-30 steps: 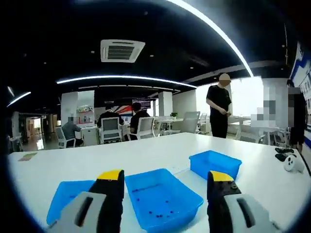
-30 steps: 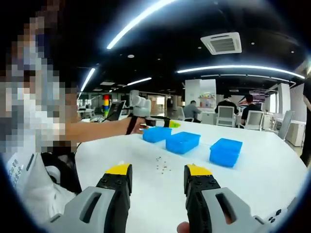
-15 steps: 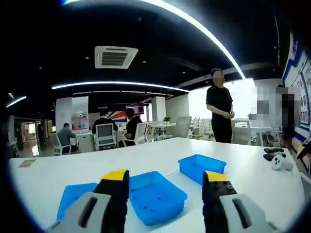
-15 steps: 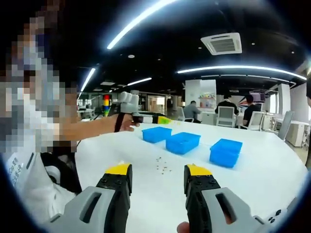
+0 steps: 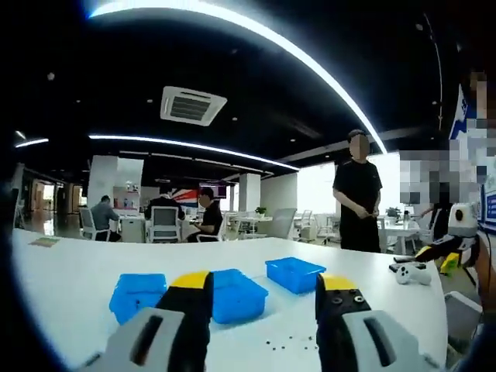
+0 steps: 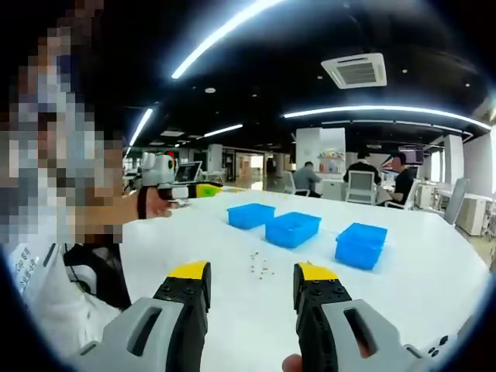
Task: Pick up the resistors one by one and place each resistor into its matching bin, sorting the parts by color and model until every resistor is separated into the correct bin for its type
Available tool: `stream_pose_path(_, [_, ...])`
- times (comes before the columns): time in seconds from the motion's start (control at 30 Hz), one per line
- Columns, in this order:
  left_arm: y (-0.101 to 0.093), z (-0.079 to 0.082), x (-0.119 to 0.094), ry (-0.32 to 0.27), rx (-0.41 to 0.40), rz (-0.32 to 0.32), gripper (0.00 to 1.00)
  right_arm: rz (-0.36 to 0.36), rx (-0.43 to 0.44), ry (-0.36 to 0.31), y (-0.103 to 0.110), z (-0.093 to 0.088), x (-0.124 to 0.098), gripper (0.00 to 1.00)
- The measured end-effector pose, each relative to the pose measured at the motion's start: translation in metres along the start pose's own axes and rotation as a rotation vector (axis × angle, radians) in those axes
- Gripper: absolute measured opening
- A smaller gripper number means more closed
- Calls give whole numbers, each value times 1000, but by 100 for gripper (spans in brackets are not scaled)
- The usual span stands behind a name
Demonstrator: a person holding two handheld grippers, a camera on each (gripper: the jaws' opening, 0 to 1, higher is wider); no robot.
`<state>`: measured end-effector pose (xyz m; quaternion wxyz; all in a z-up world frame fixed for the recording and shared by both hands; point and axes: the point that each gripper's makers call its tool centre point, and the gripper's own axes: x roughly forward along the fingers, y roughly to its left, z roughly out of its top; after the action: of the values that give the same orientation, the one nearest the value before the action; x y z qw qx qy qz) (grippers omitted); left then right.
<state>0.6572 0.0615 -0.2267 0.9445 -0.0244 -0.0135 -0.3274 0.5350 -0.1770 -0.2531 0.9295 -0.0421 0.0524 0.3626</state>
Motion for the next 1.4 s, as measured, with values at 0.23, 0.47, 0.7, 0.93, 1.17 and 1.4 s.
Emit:
stream_pose_path(0.23, [-1,-20,-58,7,12,42,51,8,5,11,2,-5,3,44])
stream_pose_path(0.47, [-2,-40,-88,46,61,64,51,14,4,17,5,-7,5,44])
stream_pose_path(0.7, [-2,-49,-93,88,-7,70,35,16,0,20,7,-7,6,44])
stream_pose_path(0.93, [2,-34,-77,124,-45,76,32,16,0,22,5,-8,6,45])
stream_pose_path(1.17, [-9,-24,-32,259,-183,3,22,14,-5,15,3,-5,3,45])
stream_pose_path(1.4, [-15,-72,15,623,-280,-109,23,15,-7,8,3,-2,2,44])
